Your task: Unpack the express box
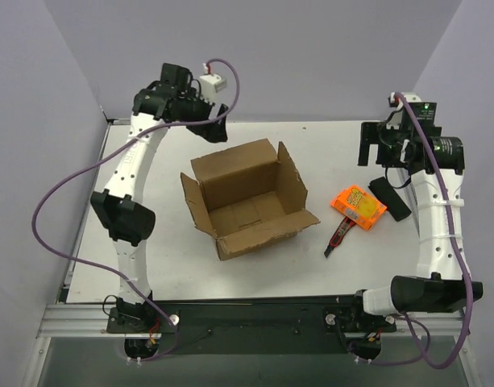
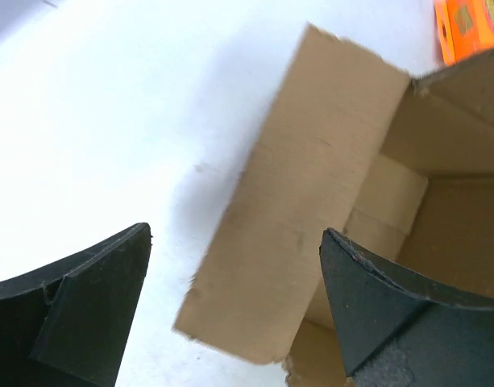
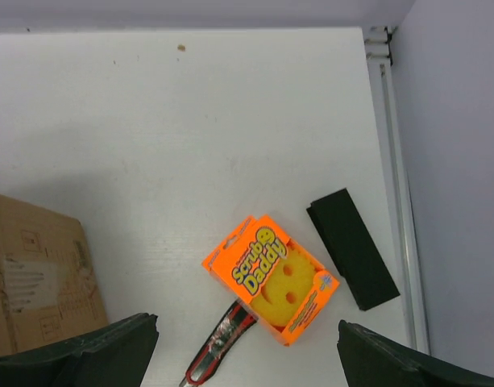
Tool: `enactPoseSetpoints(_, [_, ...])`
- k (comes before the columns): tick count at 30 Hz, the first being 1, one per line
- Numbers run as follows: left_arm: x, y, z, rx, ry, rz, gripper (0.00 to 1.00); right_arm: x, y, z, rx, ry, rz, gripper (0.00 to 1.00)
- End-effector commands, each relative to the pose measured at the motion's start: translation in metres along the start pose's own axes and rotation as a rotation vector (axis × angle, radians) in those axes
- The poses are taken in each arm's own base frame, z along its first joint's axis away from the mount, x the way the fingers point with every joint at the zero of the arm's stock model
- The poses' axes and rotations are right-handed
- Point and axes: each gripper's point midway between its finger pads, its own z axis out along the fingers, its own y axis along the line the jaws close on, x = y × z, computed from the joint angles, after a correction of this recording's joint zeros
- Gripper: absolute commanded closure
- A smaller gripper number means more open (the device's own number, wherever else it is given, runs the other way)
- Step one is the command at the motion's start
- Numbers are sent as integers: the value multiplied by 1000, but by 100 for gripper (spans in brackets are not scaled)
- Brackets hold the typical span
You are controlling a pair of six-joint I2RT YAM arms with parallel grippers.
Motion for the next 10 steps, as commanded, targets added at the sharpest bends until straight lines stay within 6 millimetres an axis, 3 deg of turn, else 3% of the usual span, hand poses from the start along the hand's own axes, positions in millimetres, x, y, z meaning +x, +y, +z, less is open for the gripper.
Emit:
enactPoseSetpoints(1, [-80,16,-97,-169,-347,-6,5,-16,-7,-14,24,28,-40,0])
enactPoseSetpoints(6, [-88,38,-134,-313,-422,23,3,-40,-11,-26,44,-46,-12,0])
enactPoseSetpoints(10, [-70,44,-126,-336,-382,-16,3,-56,-8,-27,26,-88,-14,0])
